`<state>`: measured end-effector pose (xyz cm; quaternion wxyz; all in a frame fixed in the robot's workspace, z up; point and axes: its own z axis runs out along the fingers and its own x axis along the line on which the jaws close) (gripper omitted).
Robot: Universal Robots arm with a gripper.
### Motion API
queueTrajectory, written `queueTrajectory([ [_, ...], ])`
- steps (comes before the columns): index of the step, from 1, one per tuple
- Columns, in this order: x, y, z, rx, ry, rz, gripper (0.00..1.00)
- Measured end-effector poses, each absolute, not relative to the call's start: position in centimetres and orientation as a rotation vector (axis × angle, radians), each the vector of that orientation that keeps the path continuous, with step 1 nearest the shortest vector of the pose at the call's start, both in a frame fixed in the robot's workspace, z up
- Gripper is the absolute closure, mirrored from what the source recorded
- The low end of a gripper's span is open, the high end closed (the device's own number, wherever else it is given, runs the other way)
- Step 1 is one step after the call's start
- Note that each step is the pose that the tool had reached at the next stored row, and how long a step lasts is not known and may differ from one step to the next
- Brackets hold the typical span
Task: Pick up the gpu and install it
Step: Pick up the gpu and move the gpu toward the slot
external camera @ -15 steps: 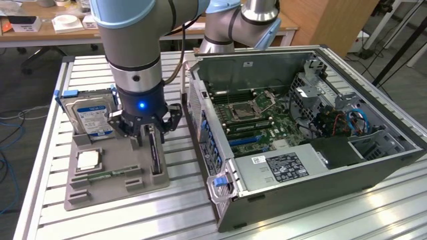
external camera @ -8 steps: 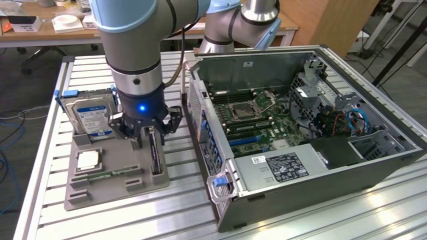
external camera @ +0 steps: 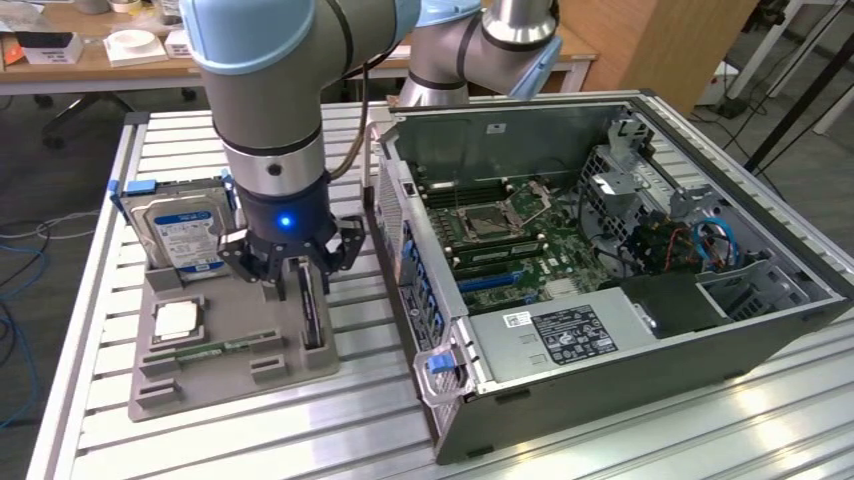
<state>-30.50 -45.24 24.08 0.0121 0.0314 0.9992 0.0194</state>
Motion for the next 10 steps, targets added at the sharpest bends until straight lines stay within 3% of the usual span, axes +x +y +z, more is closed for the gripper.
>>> queueTrajectory([
  [10,-30.48,-45.24,23.87,0.098,3.115,0.061,0.47],
])
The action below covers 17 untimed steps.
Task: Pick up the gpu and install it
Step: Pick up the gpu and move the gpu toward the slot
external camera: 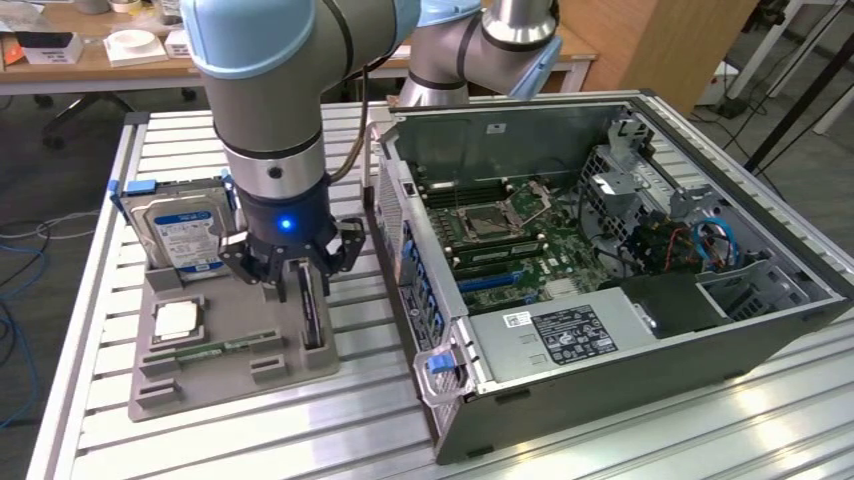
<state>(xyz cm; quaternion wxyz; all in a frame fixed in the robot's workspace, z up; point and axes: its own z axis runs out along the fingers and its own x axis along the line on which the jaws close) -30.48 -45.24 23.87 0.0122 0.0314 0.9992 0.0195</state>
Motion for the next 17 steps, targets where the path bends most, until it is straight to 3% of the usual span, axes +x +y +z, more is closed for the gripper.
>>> queueTrajectory([
  [17,-30.48,-45.24,23.64,0.098,3.115,0.061,0.49],
])
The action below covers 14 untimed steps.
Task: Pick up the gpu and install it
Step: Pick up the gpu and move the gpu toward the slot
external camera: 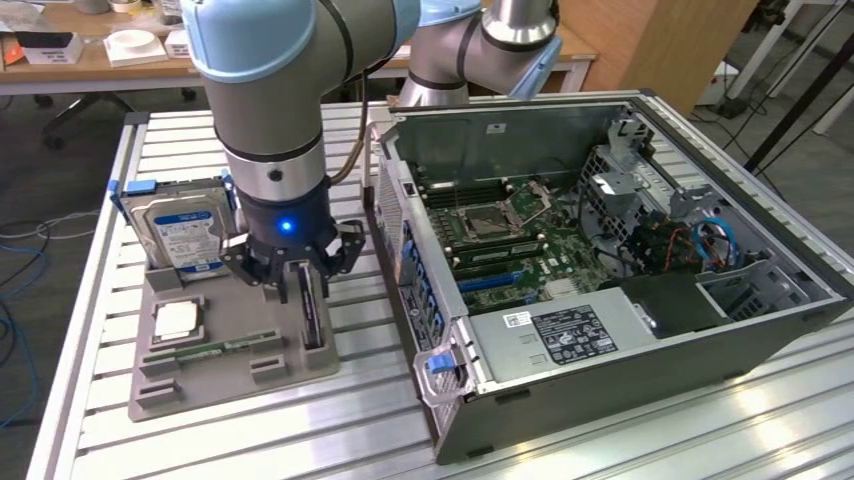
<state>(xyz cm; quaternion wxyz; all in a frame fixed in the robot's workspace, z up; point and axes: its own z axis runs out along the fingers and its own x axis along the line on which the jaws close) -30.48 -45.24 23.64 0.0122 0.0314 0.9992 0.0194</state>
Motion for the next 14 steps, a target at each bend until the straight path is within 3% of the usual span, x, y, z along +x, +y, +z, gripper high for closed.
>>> queueTrajectory([
  [1,-30.48,-45.24,23.64,0.098,3.115,0.061,0.49],
  [4,-30.48,-45.24,23.64,0.098,3.115,0.061,0.61],
  [14,-30.48,-45.24,23.64,0.098,3.115,0.061,0.61],
])
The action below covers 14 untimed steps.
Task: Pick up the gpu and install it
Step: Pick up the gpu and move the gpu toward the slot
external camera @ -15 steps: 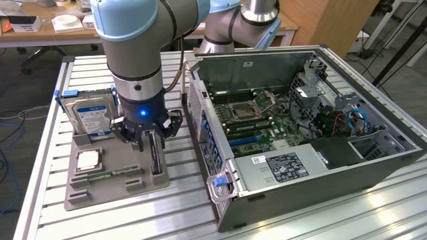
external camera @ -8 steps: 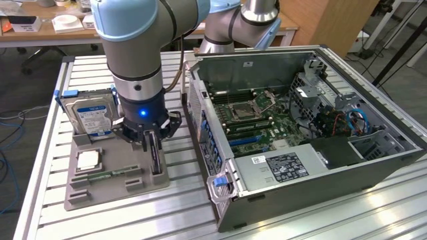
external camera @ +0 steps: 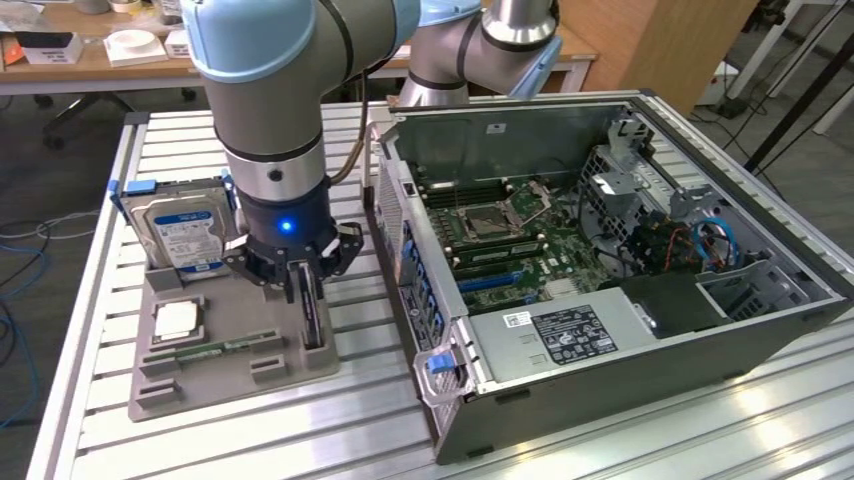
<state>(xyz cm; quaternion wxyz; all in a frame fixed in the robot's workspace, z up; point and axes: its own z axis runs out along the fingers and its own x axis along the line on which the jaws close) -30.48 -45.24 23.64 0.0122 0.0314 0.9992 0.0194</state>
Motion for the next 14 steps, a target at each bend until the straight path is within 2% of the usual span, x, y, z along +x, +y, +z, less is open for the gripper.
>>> queueTrajectory([
  [7,-30.48,-45.24,23.64,0.098,3.115,0.061,0.63],
  [8,-30.48,-45.24,23.64,0.098,3.115,0.061,0.7],
  [14,-30.48,-45.24,23.64,0.098,3.115,0.061,0.7],
])
